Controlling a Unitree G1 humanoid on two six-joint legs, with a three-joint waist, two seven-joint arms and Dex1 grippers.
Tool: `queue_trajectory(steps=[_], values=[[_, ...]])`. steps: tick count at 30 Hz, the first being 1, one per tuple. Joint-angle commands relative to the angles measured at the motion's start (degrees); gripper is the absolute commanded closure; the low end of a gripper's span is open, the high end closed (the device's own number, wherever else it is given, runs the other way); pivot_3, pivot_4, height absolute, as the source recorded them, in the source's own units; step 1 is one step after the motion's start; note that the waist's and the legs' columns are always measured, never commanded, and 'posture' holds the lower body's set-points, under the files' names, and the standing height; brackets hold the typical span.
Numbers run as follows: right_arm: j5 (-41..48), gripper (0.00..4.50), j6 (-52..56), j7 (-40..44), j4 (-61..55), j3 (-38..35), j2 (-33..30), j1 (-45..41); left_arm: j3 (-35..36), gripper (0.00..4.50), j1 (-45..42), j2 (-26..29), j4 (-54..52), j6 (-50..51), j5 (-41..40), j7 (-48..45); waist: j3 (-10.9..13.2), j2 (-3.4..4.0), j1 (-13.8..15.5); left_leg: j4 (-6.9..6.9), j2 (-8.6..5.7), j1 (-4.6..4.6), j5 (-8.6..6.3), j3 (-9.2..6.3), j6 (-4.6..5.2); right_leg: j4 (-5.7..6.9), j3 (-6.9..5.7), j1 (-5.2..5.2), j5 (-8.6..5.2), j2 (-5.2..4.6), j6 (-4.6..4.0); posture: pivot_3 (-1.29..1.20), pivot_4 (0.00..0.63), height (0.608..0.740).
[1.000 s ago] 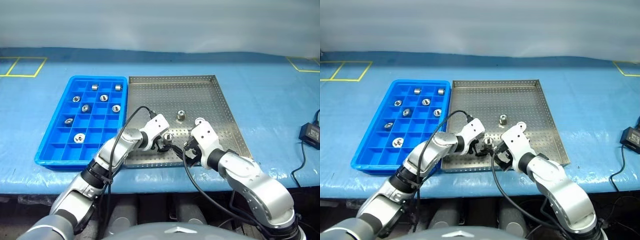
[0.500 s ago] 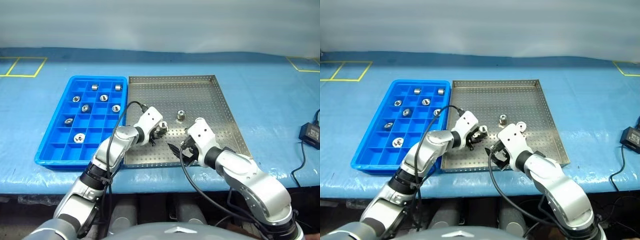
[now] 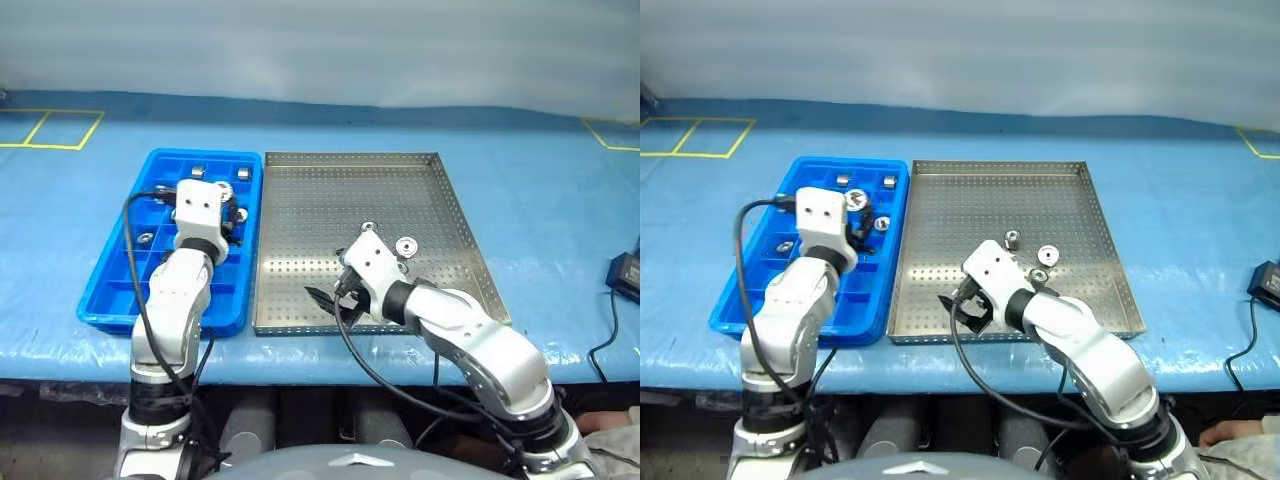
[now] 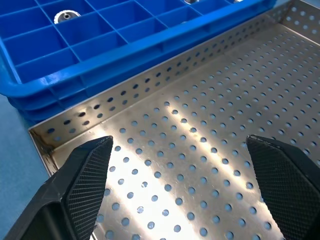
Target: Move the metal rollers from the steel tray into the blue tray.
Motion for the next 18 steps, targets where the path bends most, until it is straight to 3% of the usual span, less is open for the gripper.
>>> queue_trajectory(steps=[1,10,18], values=[[0.15,0.0,-3.64,2.43,1.7,1.87,1.2,-2.93,2.75,2.88,3.86,-2.43,-6.71,1.16,4.63,6.28,0.0,0.0,0.7,0.0,0.0,0.0,0.0,-0.01,0.0,0.0,-0.01,0.01,0.0,0.0,0.0,0.25,0.15,0.74],[-0.18,0.0,-6.84,6.21,5.24,4.32,1.69,-5.81,7.04,2.88,14.19,-8.5,-11.8,3.98,8.6,11.73,-0.01,-0.03,4.23,0.03,0.0,-0.03,0.0,-0.13,-0.01,-0.01,-0.16,0.03,-0.04,-0.04,-0.07,0.32,0.15,0.74],[-0.45,0.0,-6.71,6.25,4.63,4.13,2.16,-5.17,10.71,2.88,14.27,-10.43,-8.15,4.85,6.43,10.03,-0.01,-0.02,5.34,0.02,0.01,-0.05,0.0,-0.13,-0.01,-0.02,-0.18,0.02,-0.2,-0.05,-0.35,0.3,0.15,0.74]])
